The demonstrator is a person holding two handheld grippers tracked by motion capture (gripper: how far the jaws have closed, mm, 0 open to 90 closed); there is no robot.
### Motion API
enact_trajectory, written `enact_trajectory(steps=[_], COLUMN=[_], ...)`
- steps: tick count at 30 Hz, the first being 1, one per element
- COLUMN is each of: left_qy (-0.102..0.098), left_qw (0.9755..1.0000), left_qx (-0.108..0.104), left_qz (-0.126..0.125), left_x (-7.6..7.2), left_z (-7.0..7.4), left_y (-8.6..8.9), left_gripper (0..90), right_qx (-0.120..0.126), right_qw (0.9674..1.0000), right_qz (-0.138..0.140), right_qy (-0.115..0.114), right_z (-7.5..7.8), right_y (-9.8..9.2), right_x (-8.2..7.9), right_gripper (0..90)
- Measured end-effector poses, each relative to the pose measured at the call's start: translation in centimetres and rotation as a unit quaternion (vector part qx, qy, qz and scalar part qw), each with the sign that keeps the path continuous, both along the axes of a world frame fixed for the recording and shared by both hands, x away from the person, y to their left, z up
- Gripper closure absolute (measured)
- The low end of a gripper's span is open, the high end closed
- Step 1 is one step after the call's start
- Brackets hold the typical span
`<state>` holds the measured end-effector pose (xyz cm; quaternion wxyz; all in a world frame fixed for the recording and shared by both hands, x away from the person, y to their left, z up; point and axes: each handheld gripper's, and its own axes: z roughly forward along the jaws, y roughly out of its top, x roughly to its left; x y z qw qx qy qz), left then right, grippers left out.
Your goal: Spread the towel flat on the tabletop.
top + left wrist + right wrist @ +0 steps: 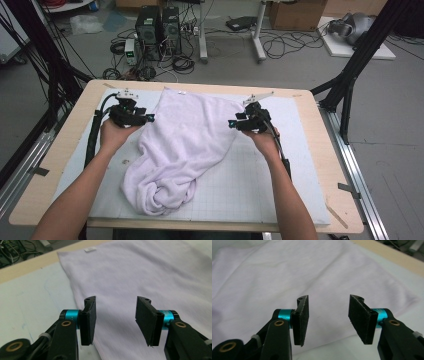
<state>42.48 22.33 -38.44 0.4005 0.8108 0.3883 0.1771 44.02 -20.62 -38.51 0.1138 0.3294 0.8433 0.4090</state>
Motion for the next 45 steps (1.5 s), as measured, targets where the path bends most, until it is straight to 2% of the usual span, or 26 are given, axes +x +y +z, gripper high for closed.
enact_trajectory(steps=[1, 3, 7, 10, 11, 13, 15, 17, 19, 21, 24, 26, 28, 29, 30, 32, 34, 37, 40, 42, 45], left_qy=[-0.001, -0.002, -0.011, -0.009, -0.009, -0.010, -0.011, -0.011, -0.011, -0.004, 0.009, 0.020, 0.043, 0.040, 0.048, 0.045, 0.045, 0.038, 0.028, 0.014, -0.007], left_qw=[1.0000, 0.9998, 0.9987, 0.9978, 0.9974, 0.9968, 0.9961, 0.9957, 0.9946, 0.9935, 0.9907, 0.9887, 0.9850, 0.9849, 0.9826, 0.9814, 0.9809, 0.9814, 0.9821, 0.9826, 0.9840], left_qx=[-0.002, -0.001, -0.015, -0.024, -0.029, -0.031, -0.036, -0.032, -0.032, -0.017, 0.001, 0.012, 0.024, 0.012, 0.007, 0.019, 0.027, 0.019, 0.003, -0.013, -0.024], left_qz=[-0.007, -0.022, -0.047, -0.062, -0.066, -0.074, -0.081, -0.086, -0.098, -0.113, -0.136, -0.148, -0.166, -0.168, -0.180, -0.186, -0.188, -0.187, -0.186, -0.185, -0.177], left_x=[-0.7, -2.1, -4.9, -6.8, -7.5, -8.8, -10.0, -11.2, -12.3, -13.3, -14.4, -14.6, -14.4, -14.5, -14.4, -14.4, -14.3, -14.4, -14.5, -14.5, -13.8], left_z=[-0.3, -0.6, -0.8, -1.0, -1.1, -1.5, -1.8, -2.1, -2.4, -2.9, -3.8, -4.6, -5.6, -5.7, -5.6, -5.3, -5.0, -4.5, -3.4, -2.3, -0.7], left_y=[0.1, 0.3, 0.7, 1.0, 1.1, 1.3, 1.6, 1.7, 1.6, 1.3, 0.9, 0.7, 0.4, 0.4, 0.3, -0.1, -0.3, -0.2, -0.1, -0.1, -0.1], left_gripper=[50.5, 49.4, 46.8, 45.7, 45.3, 45.3, 44.7, 44.3, 42.7, 41.9, 41.0, 44.9, 55.3, 60.5, 68.1, 78.9, 83.7, 84.7, 84.9, 85.0, 85.0], right_qx=[0.005, 0.007, 0.017, 0.030, 0.031, 0.019, 0.017, 0.020, 0.023, 0.024, 0.005, -0.010, -0.013, -0.010, -0.015, -0.024, -0.021, 0.004, 0.014, 0.023, 0.012], right_qw=[1.0000, 0.9996, 0.9979, 0.9960, 0.9954, 0.9943, 0.9923, 0.9908, 0.9899, 0.9895, 0.9888, 0.9884, 0.9886, 0.9888, 0.9884, 0.9862, 0.9856, 0.9871, 0.9870, 0.9876, 0.9886], right_qz=[0.007, 0.027, 0.059, 0.080, 0.087, 0.105, 0.122, 0.130, 0.137, 0.140, 0.146, 0.147, 0.145, 0.145, 0.148, 0.161, 0.167, 0.160, 0.159, 0.152, 0.139], right_qy=[0.002, -0.010, -0.020, -0.025, -0.023, 0.004, 0.010, -0.031, -0.028, -0.026, -0.030, -0.037, -0.039, -0.033, -0.033, -0.029, -0.017, -0.005, -0.021, -0.034, -0.057], right_z=[-0.1, -0.3, -0.6, -1.1, -1.3, -1.5, -1.6, -1.9, -2.4, -3.0, -3.9, -4.4, -4.8, -5.0, -5.2, -5.5, -5.6, -4.6, -2.7, -1.2, 1.1], right_y=[0.2, 0.6, 1.5, 2.1, 2.3, 3.0, 3.7, 4.1, 4.3, 4.6, 5.5, 6.3, 7.2, 7.6, 8.0, 8.5, 8.4, 7.3, 5.6, 4.4, 3.2], right_x=[-0.8, -2.5, -5.6, -7.6, -8.2, -9.0, -9.9, -11.3, -12.0, -12.6, -13.0, -12.6, -11.9, -11.5, -11.2, -10.8, -10.6, -10.7, -11.4, -12.0, -12.2], right_gripper=[49.6, 49.5, 49.0, 48.2, 47.2, 44.6, 44.7, 46.0, 45.1, 44.6, 43.2, 42.9, 44.0, 46.9, 51.8, 69.2, 84.9, 86.9, 87.2, 87.2, 87.1])
